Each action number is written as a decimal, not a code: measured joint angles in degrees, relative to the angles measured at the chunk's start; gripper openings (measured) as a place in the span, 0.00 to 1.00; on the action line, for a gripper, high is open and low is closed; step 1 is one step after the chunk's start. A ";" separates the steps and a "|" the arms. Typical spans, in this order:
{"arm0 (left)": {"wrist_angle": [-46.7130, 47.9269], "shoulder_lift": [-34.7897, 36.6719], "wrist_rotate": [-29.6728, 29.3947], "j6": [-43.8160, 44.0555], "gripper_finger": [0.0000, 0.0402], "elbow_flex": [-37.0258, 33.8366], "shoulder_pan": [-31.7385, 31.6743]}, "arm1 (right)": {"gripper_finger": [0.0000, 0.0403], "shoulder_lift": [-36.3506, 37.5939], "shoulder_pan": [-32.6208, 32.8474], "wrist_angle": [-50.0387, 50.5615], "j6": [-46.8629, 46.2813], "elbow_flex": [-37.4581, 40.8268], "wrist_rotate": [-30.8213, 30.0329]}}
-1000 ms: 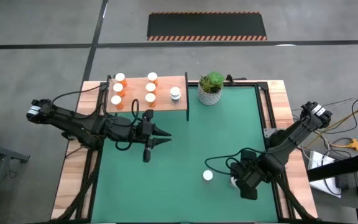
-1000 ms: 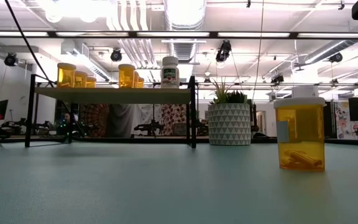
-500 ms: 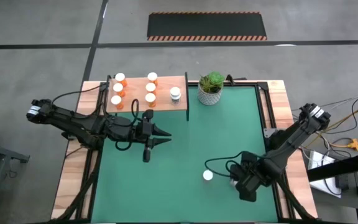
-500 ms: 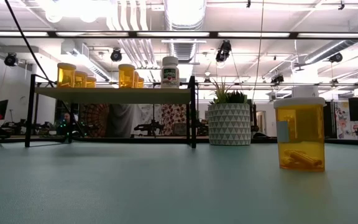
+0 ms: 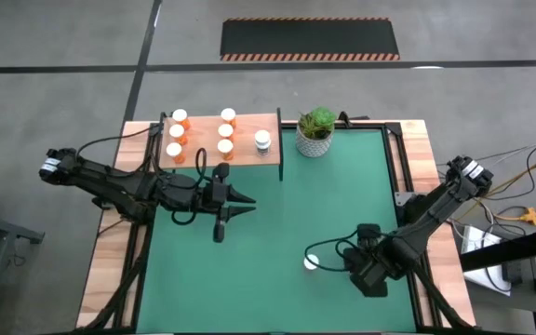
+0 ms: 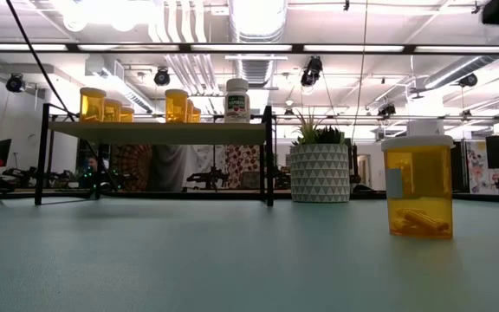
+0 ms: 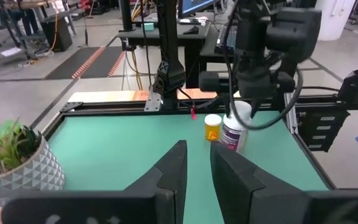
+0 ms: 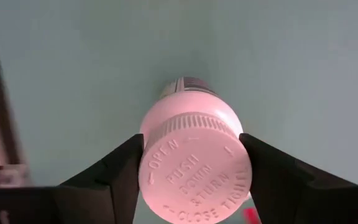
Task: Pick and place medicine bottles onto shelf by color
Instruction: Put the large white pill bottle on the shelf
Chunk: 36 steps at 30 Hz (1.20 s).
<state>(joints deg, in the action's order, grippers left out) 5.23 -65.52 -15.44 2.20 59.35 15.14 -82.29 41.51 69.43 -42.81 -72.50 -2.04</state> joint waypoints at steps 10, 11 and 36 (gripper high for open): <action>-0.05 0.23 0.02 -2.93 0.14 -0.54 0.00 | 0.56 0.03 -9.90 -3.04 45.01 -8.23 -15.85; -0.02 0.23 0.01 -2.97 0.14 -0.69 0.00 | 0.56 0.03 -11.47 -6.40 51.96 -8.45 -15.44; 7.46 1.53 0.04 1.90 0.14 -1.75 4.26 | 0.66 -20.07 -35.39 -15.23 89.69 -20.32 4.87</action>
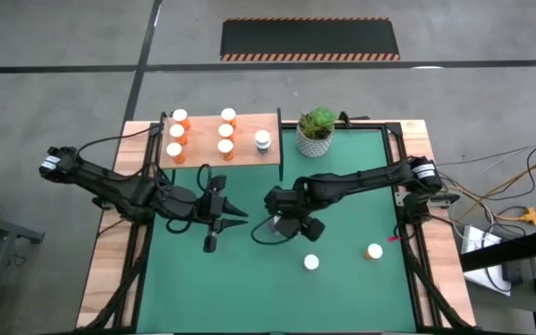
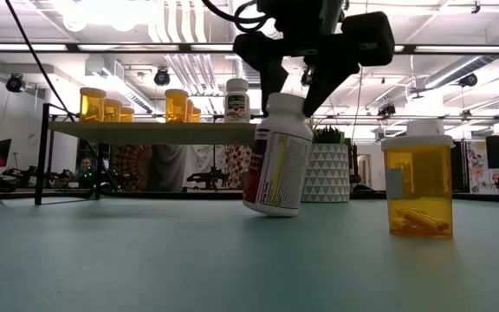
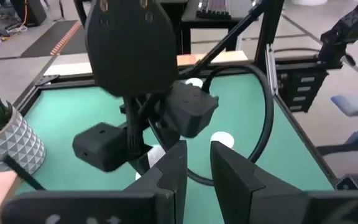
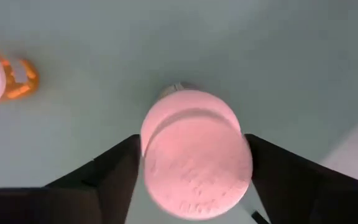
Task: Pick and place medicine bottles onto shelf by color
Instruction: Put the large white pill bottle on the shelf
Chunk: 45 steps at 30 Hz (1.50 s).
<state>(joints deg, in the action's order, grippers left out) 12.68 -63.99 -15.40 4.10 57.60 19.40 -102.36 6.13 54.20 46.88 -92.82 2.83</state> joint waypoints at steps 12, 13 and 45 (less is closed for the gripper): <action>-0.99 -1.10 -0.07 1.10 0.14 -2.74 0.04 | 0.79 1.03 0.05 9.74 -10.88 -7.18 -2.75; -1.98 -1.13 -0.09 1.52 0.14 -3.99 0.04 | 0.78 1.75 0.27 10.66 -13.10 -7.38 -2.78; -48.35 -32.00 -12.06 4.12 0.13 -21.14 -12.12 | 0.03 18.99 10.22 -61.05 -38.29 45.07 -18.15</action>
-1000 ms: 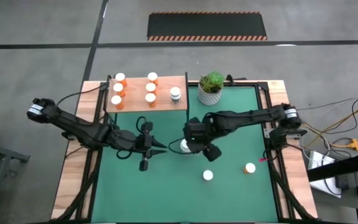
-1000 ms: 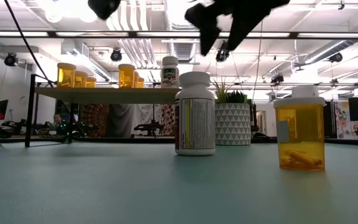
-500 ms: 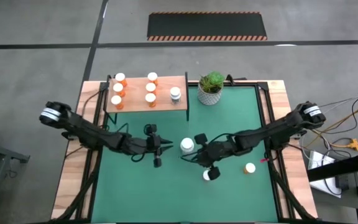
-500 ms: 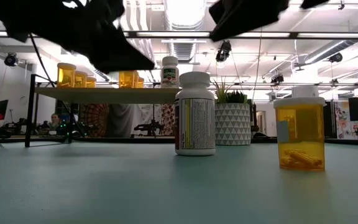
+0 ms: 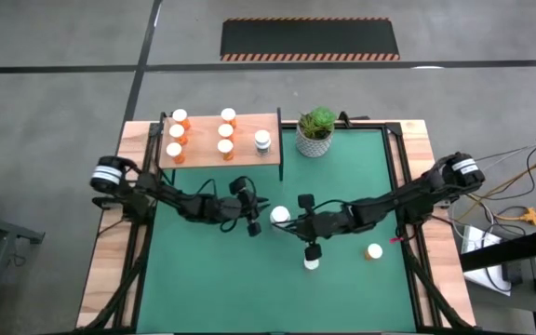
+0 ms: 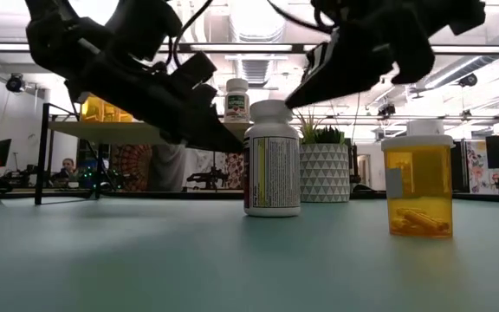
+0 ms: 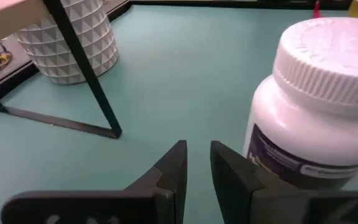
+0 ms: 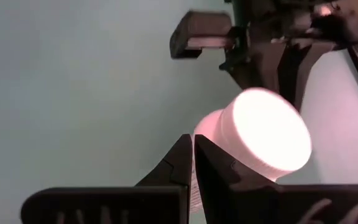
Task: Pick and place medicine bottles onto shelf by color
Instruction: Put the large white pill bottle on the shelf
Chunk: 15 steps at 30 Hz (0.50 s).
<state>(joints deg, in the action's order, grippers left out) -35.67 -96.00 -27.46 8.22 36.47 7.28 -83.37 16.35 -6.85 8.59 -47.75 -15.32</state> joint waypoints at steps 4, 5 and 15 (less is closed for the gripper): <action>0.08 -0.38 3.59 -1.69 0.13 0.39 -0.21 | 0.03 -0.56 -0.53 0.07 -0.05 0.45 -2.76; 0.05 -0.38 5.26 -2.26 0.13 0.46 -0.17 | 0.03 -0.55 -0.66 -0.11 0.09 0.37 -3.60; 0.49 0.19 20.86 -1.48 0.13 -0.03 0.91 | 0.03 1.32 -1.25 7.03 3.31 0.42 -9.70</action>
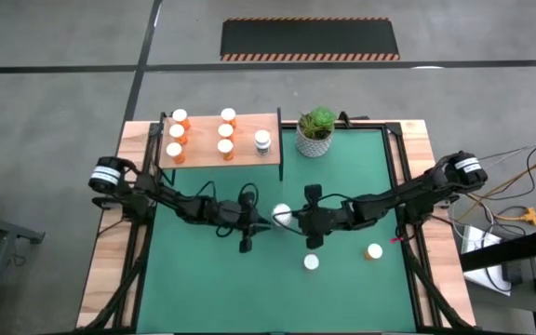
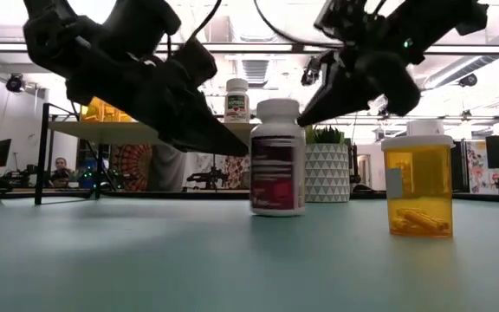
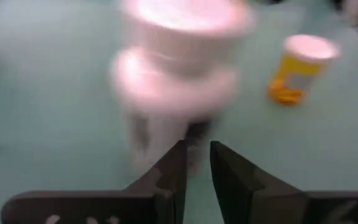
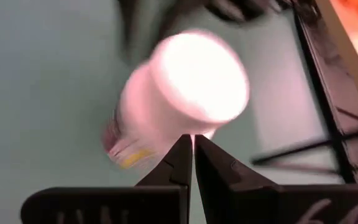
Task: Pick and place medicine bottles onto shelf by color
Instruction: Put the large white pill bottle on the shelf
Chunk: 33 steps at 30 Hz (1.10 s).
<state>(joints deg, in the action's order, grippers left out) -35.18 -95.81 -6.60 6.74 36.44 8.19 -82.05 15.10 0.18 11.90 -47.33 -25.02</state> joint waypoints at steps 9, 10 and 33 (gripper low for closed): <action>5.21 3.55 1.42 3.48 0.13 -0.08 0.99 | 0.03 1.32 0.05 2.86 0.12 0.02 1.20; 5.17 3.98 0.73 3.45 0.13 -0.08 0.99 | 0.03 1.30 0.05 2.24 0.10 0.02 2.20; -7.67 0.48 -2.82 3.91 0.13 0.41 1.92 | 0.03 7.59 -5.00 4.51 3.19 1.93 2.50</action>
<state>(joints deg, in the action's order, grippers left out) -42.85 -95.32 -9.42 10.66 36.85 10.10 -74.46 10.11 4.69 15.09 -45.40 -22.52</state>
